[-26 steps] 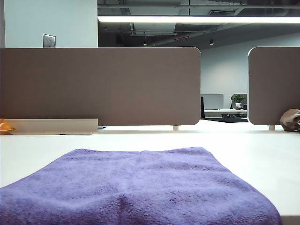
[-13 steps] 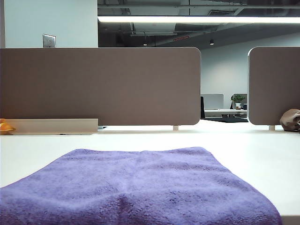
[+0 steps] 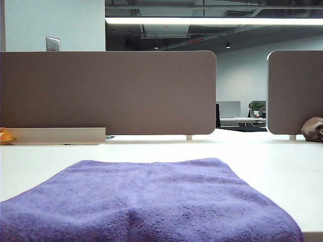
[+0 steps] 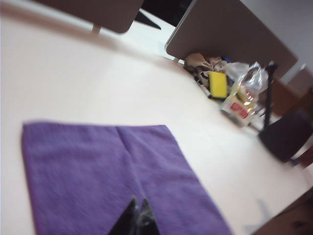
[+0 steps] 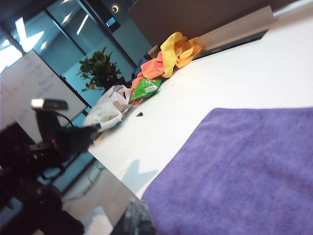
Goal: Fold the bottom of the cloth upward, then fold it vertically to form a square shape.
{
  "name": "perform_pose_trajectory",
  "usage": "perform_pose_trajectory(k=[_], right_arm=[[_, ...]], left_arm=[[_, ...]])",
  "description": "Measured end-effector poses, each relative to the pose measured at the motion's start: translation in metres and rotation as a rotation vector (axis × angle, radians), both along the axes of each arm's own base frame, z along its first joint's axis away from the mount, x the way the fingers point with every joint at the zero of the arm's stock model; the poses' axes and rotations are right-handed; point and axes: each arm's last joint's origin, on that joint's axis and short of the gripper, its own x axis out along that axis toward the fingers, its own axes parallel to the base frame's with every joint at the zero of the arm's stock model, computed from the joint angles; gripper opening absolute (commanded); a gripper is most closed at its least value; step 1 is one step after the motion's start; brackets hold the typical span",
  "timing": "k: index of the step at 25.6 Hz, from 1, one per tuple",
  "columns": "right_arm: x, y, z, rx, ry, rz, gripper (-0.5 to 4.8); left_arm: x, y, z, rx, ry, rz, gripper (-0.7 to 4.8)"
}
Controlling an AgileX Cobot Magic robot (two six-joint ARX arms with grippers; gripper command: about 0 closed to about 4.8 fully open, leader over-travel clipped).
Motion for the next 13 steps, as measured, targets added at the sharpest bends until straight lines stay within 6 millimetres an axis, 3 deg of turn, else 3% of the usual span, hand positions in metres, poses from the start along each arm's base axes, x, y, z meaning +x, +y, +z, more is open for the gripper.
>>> perform_pose_trajectory(k=[4, 13], right_arm=[[0.000, 0.000, -0.001, 0.051, 0.083, -0.006, 0.00], [0.000, -0.004, -0.033, 0.051, 0.470, -0.216, 0.01]], left_arm=[[-0.001, 0.000, -0.005, -0.161, 0.193, 0.010, -0.06], [-0.008, 0.000, -0.031, -0.176, 0.489, 0.030, -0.06]])
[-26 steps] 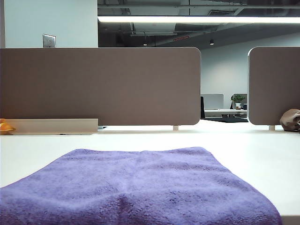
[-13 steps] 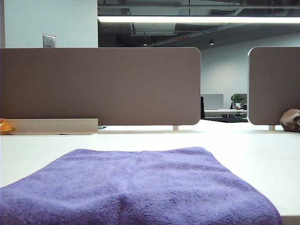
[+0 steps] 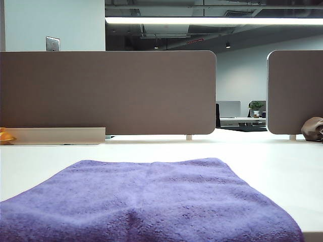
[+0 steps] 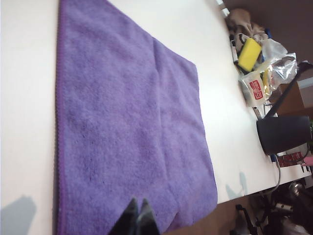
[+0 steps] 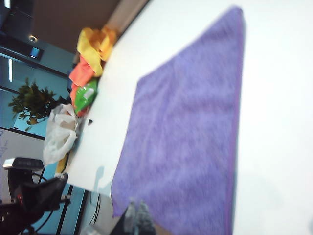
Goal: Fold the bottom of the cloth upward, then fold it vertically to form a square shape.
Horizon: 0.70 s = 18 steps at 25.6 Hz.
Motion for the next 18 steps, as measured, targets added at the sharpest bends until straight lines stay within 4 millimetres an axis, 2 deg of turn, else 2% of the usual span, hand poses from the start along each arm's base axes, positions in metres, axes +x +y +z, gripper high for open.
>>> perform_pose_trajectory(k=[6, 9, 12, 15, 17, 18], right_arm=[[-0.001, 0.002, 0.004, 0.006, -0.061, 0.084, 0.02], [0.001, 0.002, 0.013, 0.023, -0.156, 0.122, 0.03], [0.000, 0.002, 0.029, 0.026, -0.255, 0.124, 0.05], [-0.005, 0.003, 0.052, 0.015, -0.405, 0.126, 0.46], [-0.018, 0.002, 0.092, -0.008, -0.649, 0.072, 0.59], [-0.024, 0.001, 0.105, -0.012, -0.726, 0.043, 0.59]], left_arm=[[0.000, -0.001, 0.002, -0.023, -0.010, -0.018, -0.06], [0.002, -0.002, 0.020, -0.099, -0.096, -0.042, -0.06], [-0.003, -0.001, 0.056, -0.114, -0.286, -0.018, -0.06], [-0.014, 0.000, 0.095, -0.106, -0.471, 0.036, -0.06], [-0.034, 0.002, 0.138, -0.070, -0.685, 0.109, -0.06], [-0.043, 0.003, 0.152, -0.052, -0.754, 0.143, -0.06]])
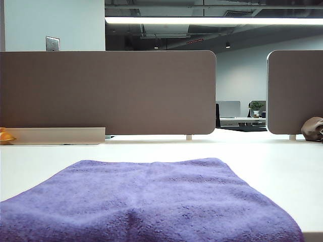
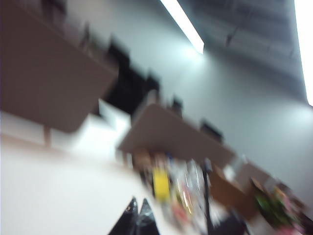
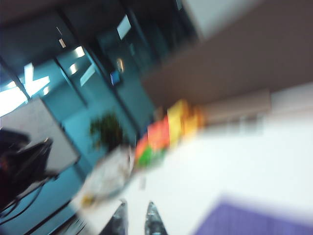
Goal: Fold the bottom of the cloth upward, then fold it vertically to form a square shape.
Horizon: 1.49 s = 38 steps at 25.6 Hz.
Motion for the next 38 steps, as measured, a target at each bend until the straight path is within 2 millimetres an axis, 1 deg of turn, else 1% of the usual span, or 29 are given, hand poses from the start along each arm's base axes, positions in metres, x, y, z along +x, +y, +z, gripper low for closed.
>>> perform_pose_trajectory(k=[3, 5, 6, 7, 9, 11, 13, 15, 16, 17, 18, 20, 22, 23, 24, 25, 27, 28, 29, 30, 31, 32, 34, 35, 36, 37, 38], right_arm=[[-0.017, -0.002, 0.031, 0.038, -0.146, -0.092, 0.59], [-0.029, -0.003, 0.049, 0.065, -0.214, -0.149, 0.59], [-0.036, -0.003, 0.060, 0.071, -0.250, -0.174, 0.59], [-0.043, -0.003, 0.074, 0.059, -0.286, -0.194, 0.59], [-0.044, -0.003, 0.088, 0.022, -0.288, -0.210, 0.59], [-0.040, -0.003, 0.106, -0.041, -0.275, -0.227, 0.59], [-0.036, -0.003, 0.122, -0.100, -0.263, -0.245, 0.59], [-0.027, -0.003, 0.134, -0.161, -0.245, -0.259, 0.59], [-0.009, -0.003, 0.142, -0.231, -0.190, -0.238, 0.58], [0.016, -0.003, 0.139, -0.277, -0.098, -0.187, 0.58], [0.031, -0.003, 0.134, -0.294, -0.023, -0.149, 0.58], [0.051, -0.003, 0.121, -0.306, 0.105, -0.112, 0.58], [0.062, -0.002, 0.113, -0.319, 0.189, -0.096, 0.58], [0.072, -0.001, 0.106, -0.339, 0.271, -0.095, 0.58], [0.082, -0.001, 0.096, -0.381, 0.354, -0.114, 0.58], [0.089, -0.002, 0.088, -0.411, 0.418, -0.113, 0.58], [0.100, 0.001, 0.071, -0.462, 0.529, -0.081, 0.59], [0.104, 0.004, 0.061, -0.486, 0.587, -0.044, 0.59], [0.106, 0.013, 0.047, -0.525, 0.679, 0.027, 0.59], [0.108, 0.017, 0.040, -0.552, 0.718, 0.052, 0.65], [0.110, 0.023, 0.028, -0.596, 0.763, 0.076, 0.65], [0.111, 0.027, 0.020, -0.622, 0.793, 0.088, 0.65], [0.111, 0.035, 0.004, -0.669, 0.836, 0.130, 0.69], [0.110, 0.041, -0.006, -0.696, 0.858, 0.166, 0.79], [0.108, 0.046, -0.013, -0.717, 0.878, 0.192, 1.00], [0.106, 0.049, -0.020, -0.738, 0.898, 0.211, 1.19], [0.103, 0.051, -0.028, -0.763, 0.914, 0.218, 1.19]], left_arm=[[-0.028, 0.003, 0.039, 0.024, -0.192, 0.119, -0.06], [-0.043, 0.004, 0.060, 0.054, -0.286, 0.199, -0.06], [-0.049, 0.005, 0.069, 0.080, -0.314, 0.238, -0.06], [-0.060, 0.006, 0.089, 0.164, -0.349, 0.332, -0.06], [-0.068, 0.008, 0.106, 0.257, -0.340, 0.423, -0.06], [-0.068, 0.009, 0.119, 0.328, -0.279, 0.504, -0.06], [-0.057, 0.011, 0.133, 0.391, -0.207, 0.556, -0.06], [-0.038, 0.011, 0.142, 0.439, -0.131, 0.553, -0.06], [-0.012, 0.010, 0.141, 0.480, -0.025, 0.484, -0.06], [0.019, 0.007, 0.132, 0.516, 0.112, 0.362, -0.06], [0.037, 0.006, 0.125, 0.531, 0.206, 0.283, -0.06], [0.069, 0.004, 0.109, 0.551, 0.391, 0.165, -0.06], [0.095, 0.004, 0.090, 0.568, 0.584, 0.097, -0.05], [0.114, 0.004, 0.071, 0.582, 0.752, 0.042, -0.05], [0.128, 0.002, 0.056, 0.579, 0.854, -0.012, -0.05], [0.136, 0.001, 0.047, 0.580, 0.901, -0.043, -0.05], [0.148, -0.002, 0.028, 0.588, 0.981, -0.080, -0.06], [0.151, -0.003, 0.019, 0.591, 1.019, -0.098, -0.06], [0.153, -0.006, 0.006, 0.599, 1.064, -0.126, -0.06], [0.152, -0.009, -0.002, 0.610, 1.084, -0.148, -0.05], [0.150, -0.017, -0.018, 0.632, 1.115, -0.196, -0.05], [0.148, -0.020, -0.028, 0.637, 1.138, -0.217, -0.04], [0.146, -0.022, -0.041, 0.637, 1.182, -0.234, 0.05], [0.145, -0.023, -0.049, 0.638, 1.197, -0.239, 0.14], [0.144, -0.026, -0.056, 0.640, 1.210, -0.251, 0.26], [0.142, -0.029, -0.063, 0.645, 1.222, -0.266, 0.26], [0.139, -0.033, -0.071, 0.651, 1.243, -0.287, 0.26]])
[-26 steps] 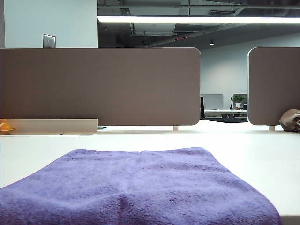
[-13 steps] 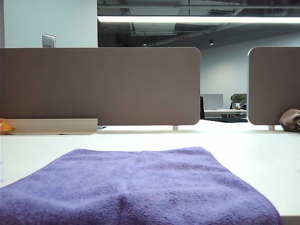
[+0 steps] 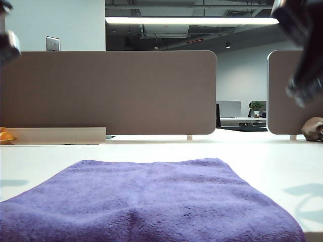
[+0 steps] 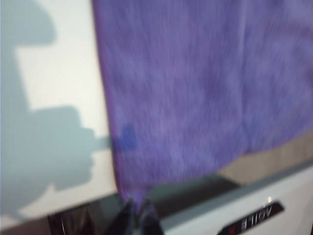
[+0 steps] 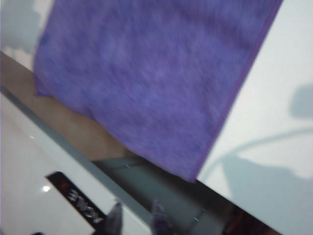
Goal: Fold the bottom of the cloth upward, then fold it vertically to form a square shape.
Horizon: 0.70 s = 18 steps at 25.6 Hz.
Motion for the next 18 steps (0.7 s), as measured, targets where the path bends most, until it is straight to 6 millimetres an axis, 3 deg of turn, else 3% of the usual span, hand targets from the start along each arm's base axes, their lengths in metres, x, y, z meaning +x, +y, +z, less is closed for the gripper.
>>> perform_pose_trajectory(k=[2, 4, 7, 9, 18], right_arm=[[-0.008, 0.005, -0.020, -0.044, 0.049, 0.021, 1.31], [-0.018, 0.010, -0.040, -0.087, 0.115, 0.052, 1.76], [-0.018, 0.008, -0.046, -0.099, 0.128, 0.032, 1.94], [-0.017, 0.010, -0.047, -0.099, 0.129, 0.027, 2.35], [-0.009, 0.014, -0.049, -0.071, 0.132, -0.008, 2.35]], left_arm=[[-0.008, -0.006, -0.017, 0.009, 0.067, -0.022, 0.28], [-0.014, -0.013, -0.026, 0.013, 0.088, -0.061, 0.30], [-0.016, -0.019, -0.028, 0.009, 0.088, -0.082, 0.32], [-0.012, -0.020, -0.027, -0.004, 0.052, -0.073, 0.85], [-0.012, -0.019, -0.027, 0.023, 0.049, -0.049, 0.90]])
